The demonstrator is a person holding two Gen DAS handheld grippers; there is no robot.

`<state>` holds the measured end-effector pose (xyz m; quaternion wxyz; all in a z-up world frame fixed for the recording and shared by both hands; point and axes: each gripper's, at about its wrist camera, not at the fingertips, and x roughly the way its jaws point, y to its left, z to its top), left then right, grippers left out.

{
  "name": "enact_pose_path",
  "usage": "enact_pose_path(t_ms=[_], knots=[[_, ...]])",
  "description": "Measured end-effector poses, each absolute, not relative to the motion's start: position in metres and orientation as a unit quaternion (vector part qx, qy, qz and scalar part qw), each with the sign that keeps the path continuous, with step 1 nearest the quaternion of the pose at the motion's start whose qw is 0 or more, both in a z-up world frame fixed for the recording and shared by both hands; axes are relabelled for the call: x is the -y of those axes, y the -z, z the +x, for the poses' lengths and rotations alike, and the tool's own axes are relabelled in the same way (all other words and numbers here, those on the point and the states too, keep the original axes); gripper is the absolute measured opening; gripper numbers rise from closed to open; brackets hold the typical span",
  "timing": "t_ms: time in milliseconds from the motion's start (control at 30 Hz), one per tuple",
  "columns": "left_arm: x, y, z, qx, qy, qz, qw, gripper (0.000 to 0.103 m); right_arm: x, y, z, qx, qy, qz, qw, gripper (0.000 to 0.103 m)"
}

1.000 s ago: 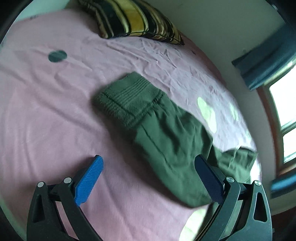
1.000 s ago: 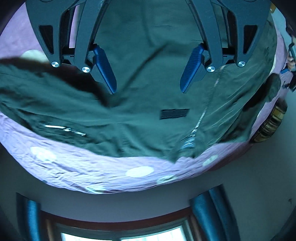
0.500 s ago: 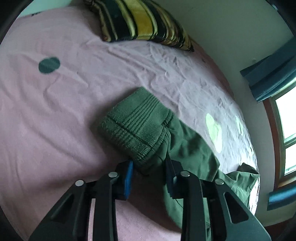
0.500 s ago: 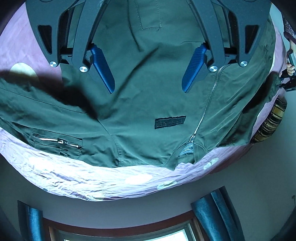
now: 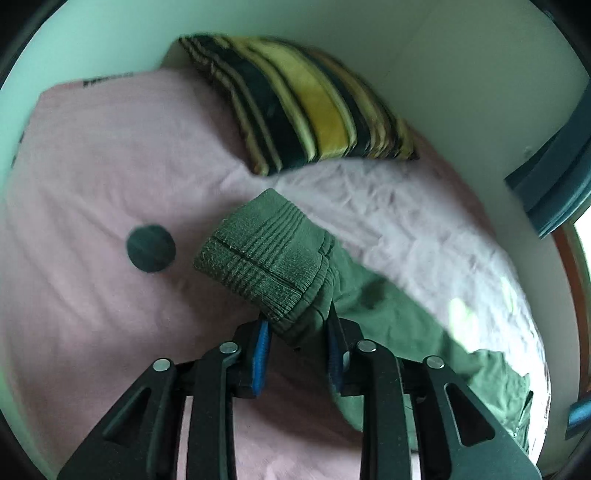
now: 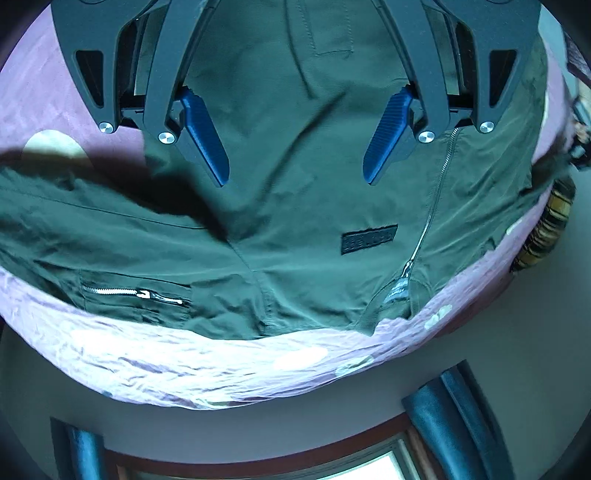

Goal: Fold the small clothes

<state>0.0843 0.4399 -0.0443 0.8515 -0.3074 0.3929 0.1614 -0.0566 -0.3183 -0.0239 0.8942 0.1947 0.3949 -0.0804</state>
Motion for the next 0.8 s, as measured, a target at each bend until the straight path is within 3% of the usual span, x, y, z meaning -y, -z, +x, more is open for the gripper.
enact_pose_path(t_ms=[400, 800], knots=[[-0.477, 0.054, 0.060, -0.391, -0.108, -0.335, 0.850, 0.067, 0.443, 0.017, -0.132, -0.338, 0.170, 0.322, 0.868, 0.077], [-0.494, 0.023, 0.022, -0.356, -0.218, -0.282, 0.864, 0.068, 0.594, 0.041, -0.281, -0.203, 0.354, 0.500, 0.764, 0.077]])
